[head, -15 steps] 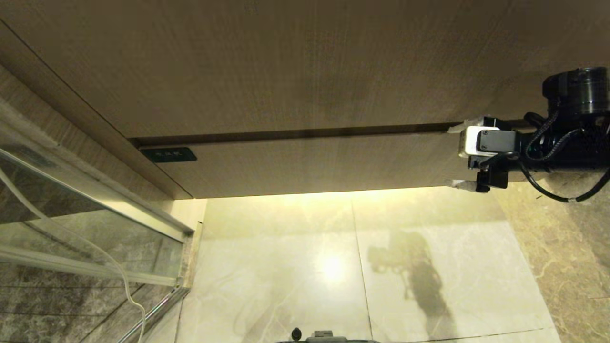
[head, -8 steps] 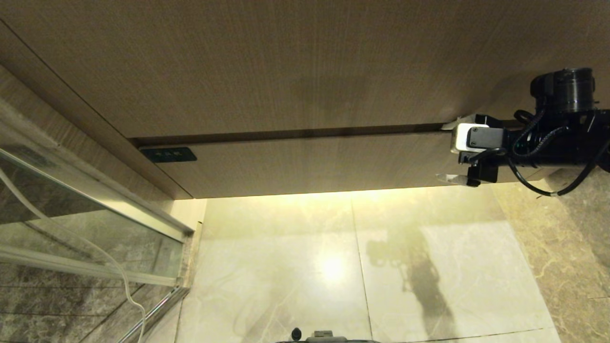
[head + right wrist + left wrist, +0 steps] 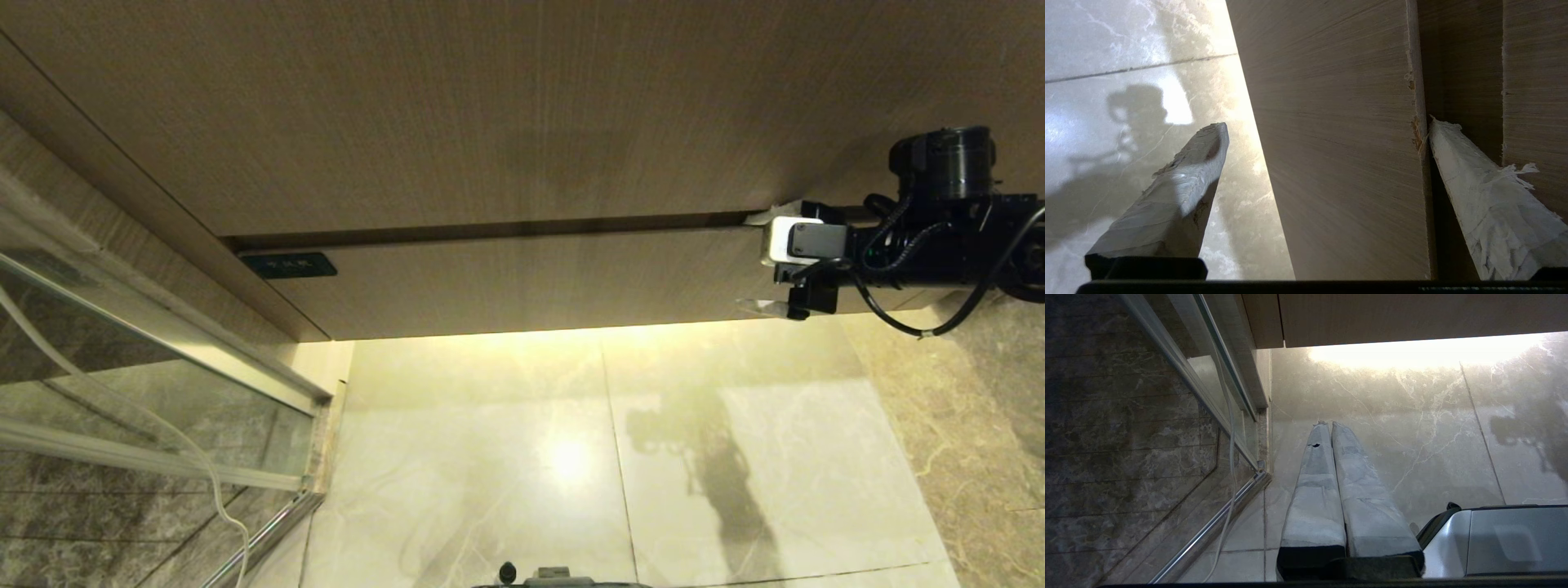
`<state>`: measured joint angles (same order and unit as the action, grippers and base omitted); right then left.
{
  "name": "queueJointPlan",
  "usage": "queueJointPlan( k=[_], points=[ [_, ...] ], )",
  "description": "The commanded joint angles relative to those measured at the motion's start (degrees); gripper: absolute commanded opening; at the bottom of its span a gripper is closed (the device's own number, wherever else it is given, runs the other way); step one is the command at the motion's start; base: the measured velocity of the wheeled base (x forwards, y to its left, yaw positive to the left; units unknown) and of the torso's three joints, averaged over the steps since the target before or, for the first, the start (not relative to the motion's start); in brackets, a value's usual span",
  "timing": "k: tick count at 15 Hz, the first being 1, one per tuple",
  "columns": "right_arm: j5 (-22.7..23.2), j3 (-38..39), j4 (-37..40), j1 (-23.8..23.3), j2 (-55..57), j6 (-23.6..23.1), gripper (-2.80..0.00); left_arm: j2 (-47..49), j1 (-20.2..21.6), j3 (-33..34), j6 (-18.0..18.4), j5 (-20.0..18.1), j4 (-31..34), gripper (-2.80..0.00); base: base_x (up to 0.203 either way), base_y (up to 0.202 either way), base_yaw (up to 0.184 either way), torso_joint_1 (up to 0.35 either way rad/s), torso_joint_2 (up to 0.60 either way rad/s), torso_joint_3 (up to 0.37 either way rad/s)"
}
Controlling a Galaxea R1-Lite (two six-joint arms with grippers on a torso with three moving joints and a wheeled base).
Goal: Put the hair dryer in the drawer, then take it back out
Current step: Pull open the drawer
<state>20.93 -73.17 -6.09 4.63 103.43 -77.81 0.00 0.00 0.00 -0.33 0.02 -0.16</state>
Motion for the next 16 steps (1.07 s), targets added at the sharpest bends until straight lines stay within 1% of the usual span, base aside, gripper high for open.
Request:
queueJointPlan(
  k=[1, 3, 4, 5, 9, 12, 16],
  points=[
    [-0.2, -0.4, 1.0, -0.2, 1.4, -0.3, 0.00, 0.0, 0.0, 0.0, 0.0, 0.1, 0.0, -2.80, 0.000, 0.000, 0.000, 0.000, 0.00, 0.000],
    [-1.7, -1.0, 6.9, -1.0, 1.5, -0.6, 0.00, 0.1, 0.0, 0.0, 0.0, 0.0, 0.0, -2.80, 0.000, 0.000, 0.000, 0.000, 0.00, 0.000],
    [-3.1, -1.2, 12.2, -1.5, 1.3, -0.8, 0.00, 0.0, 0.0, 0.0, 0.0, 0.0, 0.0, -2.80, 0.000, 0.000, 0.000, 0.000, 0.00, 0.000],
    [-5.0, -1.4, 15.7, -2.0, 0.9, -0.8, 0.00, 0.1, 0.0, 0.0, 0.0, 0.0, 0.0, -2.80, 0.000, 0.000, 0.000, 0.000, 0.00, 0.000],
    [-6.5, -1.0, 19.5, -2.5, -0.5, -0.3, 0.00, 0.0, 0.0, 0.0, 0.0, 0.1, 0.0, -2.80, 0.000, 0.000, 0.000, 0.000, 0.00, 0.000],
    [-7.4, 0.0, 19.8, -2.4, -1.4, 0.3, 0.00, 0.0, 0.0, 0.0, 0.0, 0.1, 0.0, -2.80, 0.000, 0.000, 0.000, 0.000, 0.00, 0.000],
    [-7.3, 1.2, 19.7, -2.4, -2.8, 0.3, 0.00, 0.0, 0.0, 0.0, 0.0, 0.1, 0.0, -2.80, 0.000, 0.000, 0.000, 0.000, 0.00, 0.000]
  ],
)
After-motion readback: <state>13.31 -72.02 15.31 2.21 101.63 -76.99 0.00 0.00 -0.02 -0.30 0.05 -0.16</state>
